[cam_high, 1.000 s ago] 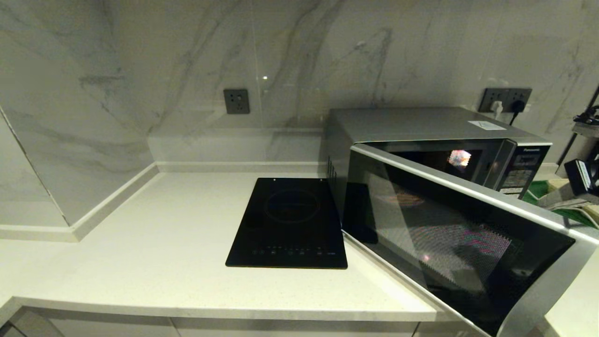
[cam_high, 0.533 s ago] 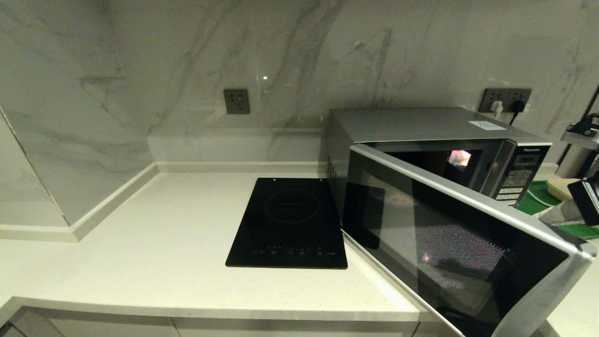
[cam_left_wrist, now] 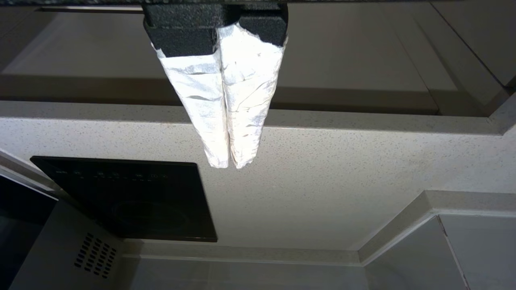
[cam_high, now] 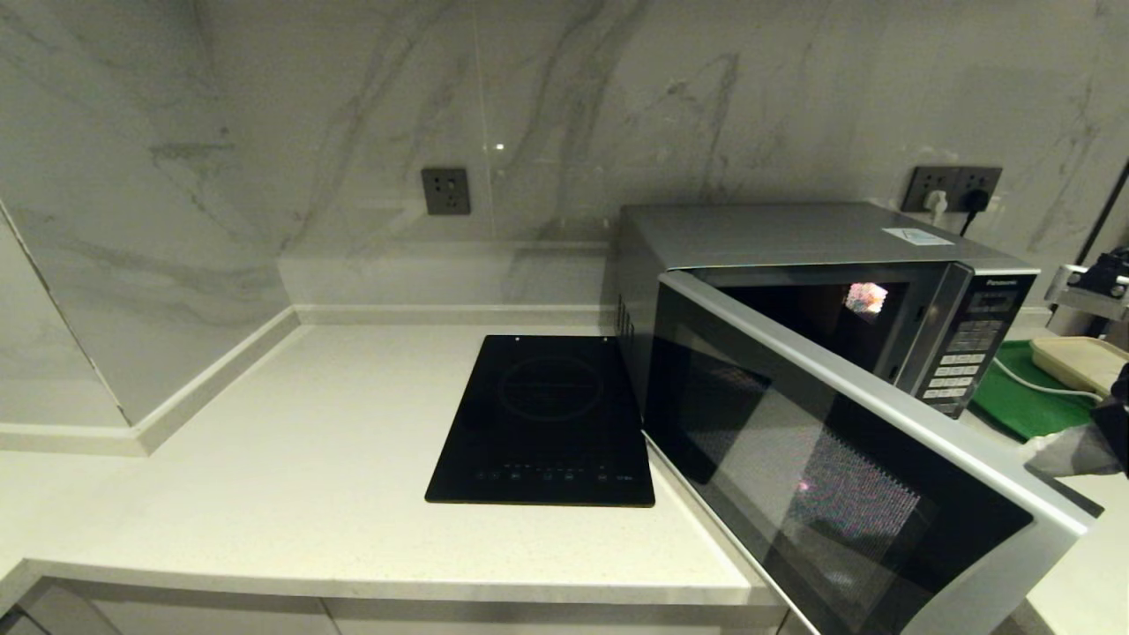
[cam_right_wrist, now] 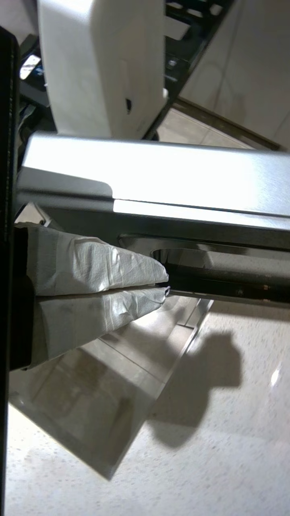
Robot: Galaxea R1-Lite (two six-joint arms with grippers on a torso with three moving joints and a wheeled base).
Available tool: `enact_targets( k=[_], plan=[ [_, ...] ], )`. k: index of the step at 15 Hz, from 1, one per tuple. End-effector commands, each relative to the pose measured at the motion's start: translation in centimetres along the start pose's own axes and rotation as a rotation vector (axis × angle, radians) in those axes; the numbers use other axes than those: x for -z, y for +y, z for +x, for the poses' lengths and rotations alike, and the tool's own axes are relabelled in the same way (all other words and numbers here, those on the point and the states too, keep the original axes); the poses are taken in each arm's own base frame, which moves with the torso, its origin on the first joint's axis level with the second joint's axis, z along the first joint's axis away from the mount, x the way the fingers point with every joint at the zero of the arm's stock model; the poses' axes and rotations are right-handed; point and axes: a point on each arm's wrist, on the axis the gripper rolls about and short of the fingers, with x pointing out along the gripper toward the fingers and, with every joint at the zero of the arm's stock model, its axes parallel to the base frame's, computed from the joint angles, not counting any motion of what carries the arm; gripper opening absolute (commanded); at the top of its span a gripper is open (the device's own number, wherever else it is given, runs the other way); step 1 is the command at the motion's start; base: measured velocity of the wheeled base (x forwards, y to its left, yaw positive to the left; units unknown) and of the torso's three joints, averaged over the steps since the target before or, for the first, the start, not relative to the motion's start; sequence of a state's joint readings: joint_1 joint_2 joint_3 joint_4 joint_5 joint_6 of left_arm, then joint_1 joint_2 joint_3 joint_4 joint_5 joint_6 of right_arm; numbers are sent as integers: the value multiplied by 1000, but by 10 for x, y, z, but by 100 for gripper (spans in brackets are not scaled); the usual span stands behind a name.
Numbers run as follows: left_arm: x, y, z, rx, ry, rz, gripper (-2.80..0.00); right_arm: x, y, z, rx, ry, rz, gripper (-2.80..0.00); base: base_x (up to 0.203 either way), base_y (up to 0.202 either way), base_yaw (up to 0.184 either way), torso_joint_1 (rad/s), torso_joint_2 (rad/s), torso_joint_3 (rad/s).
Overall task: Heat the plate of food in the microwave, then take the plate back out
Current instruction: Open the microwave oven
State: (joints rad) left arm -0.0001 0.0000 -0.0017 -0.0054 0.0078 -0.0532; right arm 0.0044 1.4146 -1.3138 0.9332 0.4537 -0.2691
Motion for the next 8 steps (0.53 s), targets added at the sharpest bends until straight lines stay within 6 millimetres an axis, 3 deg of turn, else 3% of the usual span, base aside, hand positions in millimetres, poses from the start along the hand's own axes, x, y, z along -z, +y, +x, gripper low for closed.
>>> enact_targets(
  k=[1, 8],
  plan=[
    [0, 0, 0, 0, 0, 0, -280, 4, 8, -3, -37, 5, -48, -280, 0, 0, 0, 0, 0, 0],
    [0, 0, 0, -1, -1, -1, -280, 7, 25, -6, -173, -1, -133, -280, 0, 0, 0, 0, 0, 0]
  ],
)
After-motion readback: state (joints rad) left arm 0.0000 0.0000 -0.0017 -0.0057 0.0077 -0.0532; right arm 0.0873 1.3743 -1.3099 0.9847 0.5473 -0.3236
